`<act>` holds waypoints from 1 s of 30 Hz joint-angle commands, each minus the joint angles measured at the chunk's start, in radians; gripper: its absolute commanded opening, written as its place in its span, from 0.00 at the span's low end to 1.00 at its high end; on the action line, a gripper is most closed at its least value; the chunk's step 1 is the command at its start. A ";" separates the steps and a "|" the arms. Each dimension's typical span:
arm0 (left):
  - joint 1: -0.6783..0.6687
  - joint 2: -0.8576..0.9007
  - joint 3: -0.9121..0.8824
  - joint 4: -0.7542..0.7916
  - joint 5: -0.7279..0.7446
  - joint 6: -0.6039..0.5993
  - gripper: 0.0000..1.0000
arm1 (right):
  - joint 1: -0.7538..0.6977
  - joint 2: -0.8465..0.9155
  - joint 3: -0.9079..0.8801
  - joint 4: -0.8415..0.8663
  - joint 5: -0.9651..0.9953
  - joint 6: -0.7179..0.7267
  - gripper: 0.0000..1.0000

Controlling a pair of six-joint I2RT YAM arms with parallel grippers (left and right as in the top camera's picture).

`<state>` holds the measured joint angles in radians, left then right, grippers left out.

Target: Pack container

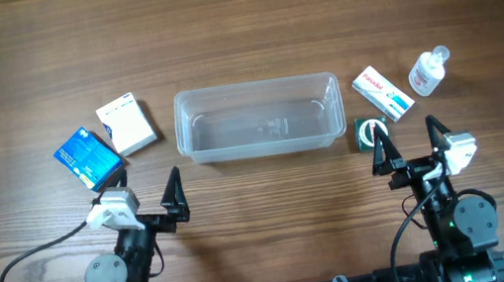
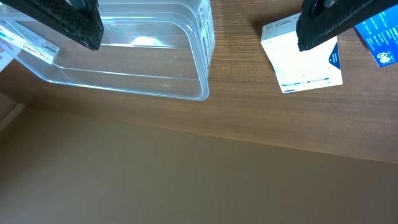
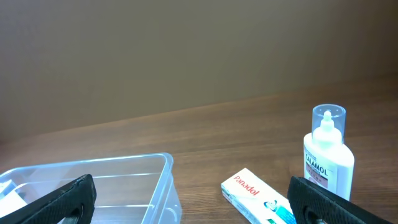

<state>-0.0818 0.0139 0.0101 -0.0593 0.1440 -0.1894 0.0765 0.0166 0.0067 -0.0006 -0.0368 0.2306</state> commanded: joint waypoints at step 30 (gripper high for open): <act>0.008 0.036 0.235 -0.166 -0.055 -0.167 1.00 | -0.005 -0.009 -0.002 0.002 -0.016 0.008 1.00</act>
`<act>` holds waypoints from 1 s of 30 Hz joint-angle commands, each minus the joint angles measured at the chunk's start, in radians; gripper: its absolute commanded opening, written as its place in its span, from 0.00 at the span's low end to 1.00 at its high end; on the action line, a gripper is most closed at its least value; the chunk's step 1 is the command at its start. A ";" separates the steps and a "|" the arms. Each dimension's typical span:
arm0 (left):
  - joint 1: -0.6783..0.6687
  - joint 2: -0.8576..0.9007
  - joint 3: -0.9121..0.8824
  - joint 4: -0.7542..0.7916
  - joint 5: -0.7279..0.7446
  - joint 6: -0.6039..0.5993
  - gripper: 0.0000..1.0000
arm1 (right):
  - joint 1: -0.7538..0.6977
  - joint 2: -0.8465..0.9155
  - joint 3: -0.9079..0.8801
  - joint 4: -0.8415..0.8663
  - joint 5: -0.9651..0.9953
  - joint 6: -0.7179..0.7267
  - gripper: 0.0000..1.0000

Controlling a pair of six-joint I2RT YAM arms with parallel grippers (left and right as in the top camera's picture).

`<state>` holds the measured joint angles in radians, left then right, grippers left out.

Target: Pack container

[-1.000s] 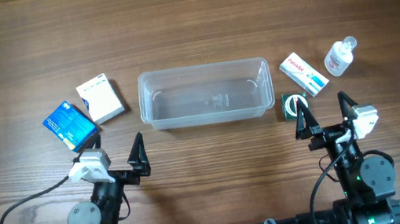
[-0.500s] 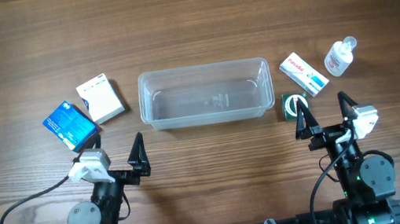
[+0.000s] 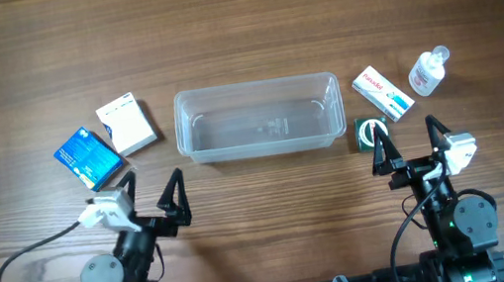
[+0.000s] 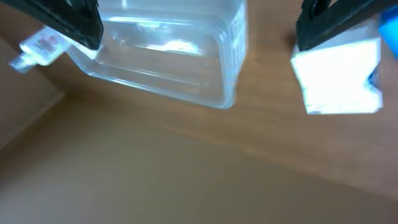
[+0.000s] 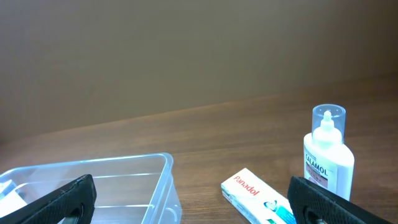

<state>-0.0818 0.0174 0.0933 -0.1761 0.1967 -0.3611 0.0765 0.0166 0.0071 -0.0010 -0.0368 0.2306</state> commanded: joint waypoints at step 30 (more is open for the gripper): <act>0.008 1.498 1.365 -0.854 -0.262 0.103 1.00 | -0.005 -0.009 -0.002 0.003 -0.016 0.008 1.00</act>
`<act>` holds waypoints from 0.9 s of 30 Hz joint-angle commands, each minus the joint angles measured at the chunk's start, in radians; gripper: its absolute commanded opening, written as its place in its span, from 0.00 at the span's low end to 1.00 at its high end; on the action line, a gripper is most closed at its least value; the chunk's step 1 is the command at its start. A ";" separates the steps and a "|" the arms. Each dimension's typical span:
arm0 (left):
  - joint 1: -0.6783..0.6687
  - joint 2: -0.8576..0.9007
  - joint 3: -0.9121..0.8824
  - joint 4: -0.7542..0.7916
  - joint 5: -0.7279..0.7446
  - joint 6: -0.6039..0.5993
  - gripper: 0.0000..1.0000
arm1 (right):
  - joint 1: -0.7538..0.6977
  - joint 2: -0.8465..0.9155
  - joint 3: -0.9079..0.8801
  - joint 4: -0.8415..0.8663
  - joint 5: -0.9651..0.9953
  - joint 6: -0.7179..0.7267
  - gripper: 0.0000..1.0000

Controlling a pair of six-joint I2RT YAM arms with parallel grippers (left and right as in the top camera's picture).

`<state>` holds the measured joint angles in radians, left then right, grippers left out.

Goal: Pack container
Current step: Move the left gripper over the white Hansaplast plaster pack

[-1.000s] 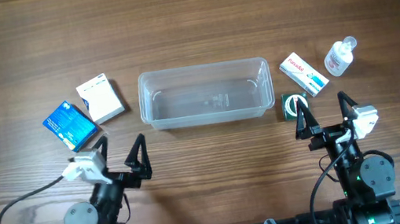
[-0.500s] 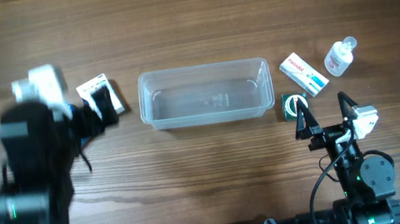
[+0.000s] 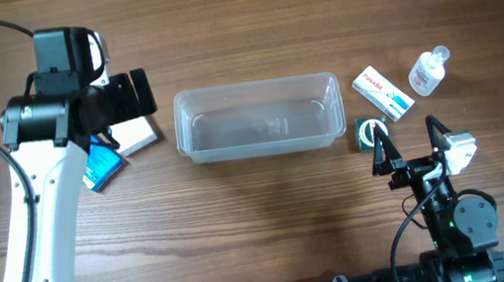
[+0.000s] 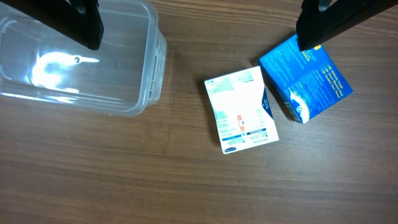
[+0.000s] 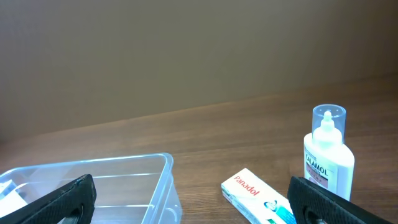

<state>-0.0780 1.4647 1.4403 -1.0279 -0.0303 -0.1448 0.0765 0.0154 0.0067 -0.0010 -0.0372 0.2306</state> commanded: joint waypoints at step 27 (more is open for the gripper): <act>0.083 0.434 -0.034 0.204 -0.023 0.007 1.00 | -0.005 -0.008 -0.002 0.003 -0.016 0.008 1.00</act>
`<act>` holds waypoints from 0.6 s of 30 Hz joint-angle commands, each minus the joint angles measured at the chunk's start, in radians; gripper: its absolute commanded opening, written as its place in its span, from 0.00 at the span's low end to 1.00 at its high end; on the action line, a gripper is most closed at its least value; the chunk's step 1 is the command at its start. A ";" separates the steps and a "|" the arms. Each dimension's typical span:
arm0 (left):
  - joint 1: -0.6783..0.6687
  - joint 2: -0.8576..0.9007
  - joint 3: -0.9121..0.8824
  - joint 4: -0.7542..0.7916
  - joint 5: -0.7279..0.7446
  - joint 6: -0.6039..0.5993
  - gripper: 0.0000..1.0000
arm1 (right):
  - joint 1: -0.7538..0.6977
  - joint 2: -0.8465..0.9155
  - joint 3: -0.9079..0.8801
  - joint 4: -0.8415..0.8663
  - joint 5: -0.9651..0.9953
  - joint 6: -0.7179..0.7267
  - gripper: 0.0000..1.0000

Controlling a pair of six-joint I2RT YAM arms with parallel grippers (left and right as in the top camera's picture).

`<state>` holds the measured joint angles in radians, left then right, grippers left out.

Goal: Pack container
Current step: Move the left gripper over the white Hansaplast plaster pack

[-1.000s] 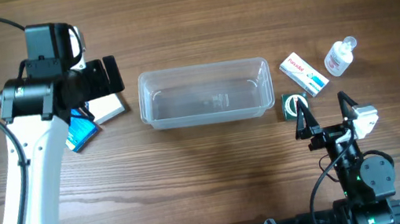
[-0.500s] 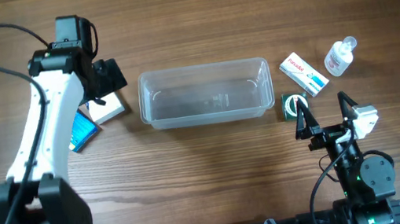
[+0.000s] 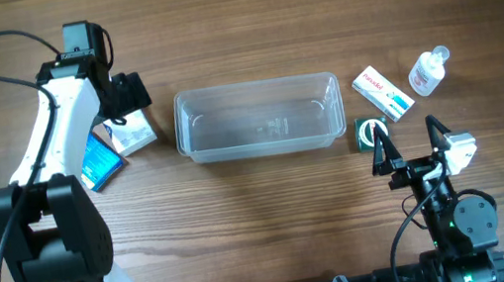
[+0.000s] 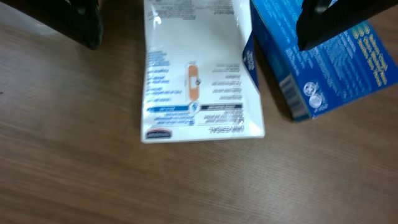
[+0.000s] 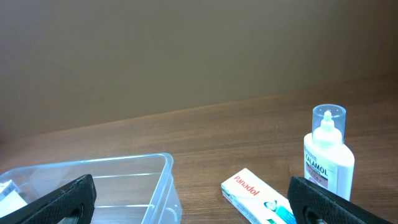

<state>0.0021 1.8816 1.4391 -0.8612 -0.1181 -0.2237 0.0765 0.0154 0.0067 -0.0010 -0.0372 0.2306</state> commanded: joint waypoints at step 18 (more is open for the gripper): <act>0.003 0.019 -0.113 0.126 0.011 -0.021 1.00 | -0.005 -0.008 -0.002 0.003 -0.016 0.008 1.00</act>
<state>0.0021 1.8854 1.3331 -0.7391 -0.0677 -0.1818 0.0765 0.0154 0.0067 -0.0010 -0.0372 0.2306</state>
